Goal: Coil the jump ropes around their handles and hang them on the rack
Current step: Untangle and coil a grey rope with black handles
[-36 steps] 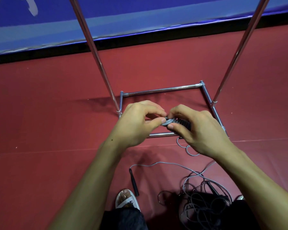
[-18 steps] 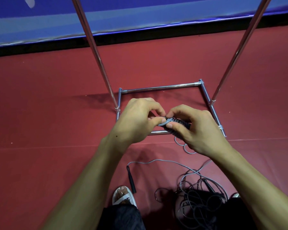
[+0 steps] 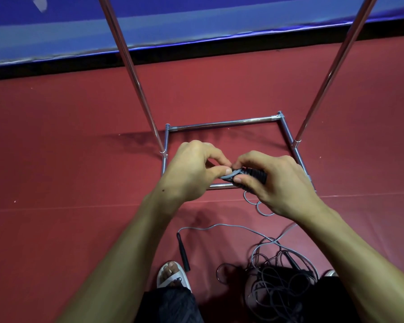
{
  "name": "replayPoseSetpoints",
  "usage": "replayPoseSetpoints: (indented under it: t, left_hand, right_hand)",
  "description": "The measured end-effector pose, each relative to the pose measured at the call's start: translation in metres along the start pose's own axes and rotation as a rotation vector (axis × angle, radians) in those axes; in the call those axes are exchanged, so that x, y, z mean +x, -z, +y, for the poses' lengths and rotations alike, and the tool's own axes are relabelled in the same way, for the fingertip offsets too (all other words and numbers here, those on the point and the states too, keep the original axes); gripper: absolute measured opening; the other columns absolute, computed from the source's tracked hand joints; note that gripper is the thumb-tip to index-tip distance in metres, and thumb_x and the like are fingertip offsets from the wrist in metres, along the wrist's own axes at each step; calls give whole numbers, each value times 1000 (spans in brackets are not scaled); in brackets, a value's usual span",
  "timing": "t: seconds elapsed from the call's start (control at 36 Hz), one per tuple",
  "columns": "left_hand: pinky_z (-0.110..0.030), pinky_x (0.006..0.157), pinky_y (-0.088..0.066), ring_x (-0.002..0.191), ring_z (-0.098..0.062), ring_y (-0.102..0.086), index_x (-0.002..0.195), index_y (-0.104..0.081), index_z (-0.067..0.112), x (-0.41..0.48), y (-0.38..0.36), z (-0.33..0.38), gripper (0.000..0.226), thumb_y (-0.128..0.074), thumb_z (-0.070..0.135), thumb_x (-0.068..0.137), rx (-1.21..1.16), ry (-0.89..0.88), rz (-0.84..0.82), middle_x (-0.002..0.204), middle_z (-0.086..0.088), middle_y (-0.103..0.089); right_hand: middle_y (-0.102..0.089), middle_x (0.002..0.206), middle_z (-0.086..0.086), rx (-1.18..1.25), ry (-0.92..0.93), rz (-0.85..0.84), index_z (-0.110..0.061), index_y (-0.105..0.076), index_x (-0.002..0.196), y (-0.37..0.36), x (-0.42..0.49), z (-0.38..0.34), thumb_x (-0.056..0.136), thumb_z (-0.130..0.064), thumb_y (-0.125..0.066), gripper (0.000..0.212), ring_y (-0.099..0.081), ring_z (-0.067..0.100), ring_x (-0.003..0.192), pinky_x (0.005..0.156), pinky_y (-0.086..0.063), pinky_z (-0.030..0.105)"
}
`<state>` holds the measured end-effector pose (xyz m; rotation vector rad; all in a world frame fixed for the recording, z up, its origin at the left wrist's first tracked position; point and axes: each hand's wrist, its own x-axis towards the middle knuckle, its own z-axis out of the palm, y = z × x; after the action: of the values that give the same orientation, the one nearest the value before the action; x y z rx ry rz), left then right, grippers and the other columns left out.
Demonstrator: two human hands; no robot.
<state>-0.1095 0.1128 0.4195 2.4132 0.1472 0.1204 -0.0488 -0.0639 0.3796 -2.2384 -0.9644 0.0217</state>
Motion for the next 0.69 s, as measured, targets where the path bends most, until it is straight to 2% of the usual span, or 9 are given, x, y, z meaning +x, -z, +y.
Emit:
replayPoseSetpoints:
  t: [0.08,0.17,0.28,0.36,0.42,0.5,0.58,0.64,0.69]
  left_hand:
    - [-25,70,-48,70,-14,-66,80,-73,18,0,-4,2,7,-76,11,79,13,8,-19,84,-1,-67]
    - [-26,70,-48,71,-13,-66,83,-72,16,1,-7,3,7,-75,11,80,36,0,-20,84,0,-66]
    - [-23,67,-47,67,-10,-63,81,-72,19,2,-5,3,7,-76,13,80,40,5,-18,77,9,-64]
    - [-18,61,-45,58,-4,-56,74,-72,24,2,-3,2,12,-76,14,79,13,41,-45,63,15,-61]
    - [-16,57,-43,55,-5,-53,72,-72,25,2,-3,1,12,-77,15,78,-12,55,-57,62,10,-64]
    - [-21,60,-46,58,-11,-56,73,-74,20,0,-4,1,8,-76,14,78,-9,40,-62,70,1,-67]
    - [-29,66,-49,68,-19,-63,74,-75,17,-1,-5,1,7,-74,13,79,-4,34,-61,74,0,-69]
    - [-29,66,-49,68,-19,-63,73,-74,20,-1,-5,-1,10,-73,12,79,-10,41,-65,74,0,-69]
    - [-22,61,-46,64,-15,-61,70,-72,25,-1,-5,-2,16,-74,12,79,-30,53,-64,71,3,-69]
  right_hand:
    - [-68,74,-9,-5,-4,15,-42,-51,106,-2,0,0,83,-46,-70,30,-56,24,67,62,-51,40]
    - [-68,75,-9,46,-34,52,-44,-52,105,-4,0,1,77,-53,-61,31,-52,23,65,62,-51,41]
    - [-69,82,-18,143,-59,52,-48,-55,100,-7,2,4,75,-61,-56,29,-61,19,72,67,-53,41]
    - [-62,70,-32,143,-69,31,-50,-55,99,-9,1,7,76,-57,-60,25,-52,10,62,64,-53,39]
    - [-57,64,-36,128,-69,13,-49,-56,101,-9,1,7,78,-52,-65,25,-46,9,60,63,-53,38]
    - [-59,61,-23,101,-62,17,-50,-55,104,-9,1,5,77,-52,-64,29,-52,17,62,64,-53,40]
    - [-68,67,-7,84,-45,28,-52,-53,102,-8,0,4,75,-57,-59,28,-61,26,67,64,-53,42]
    - [-68,66,-4,70,-31,33,-51,-54,104,-8,-1,5,77,-55,-61,28,-59,27,64,62,-53,41]
    - [-66,65,-4,57,-18,42,-48,-55,108,-7,-2,5,81,-50,-67,29,-55,24,61,60,-51,38]
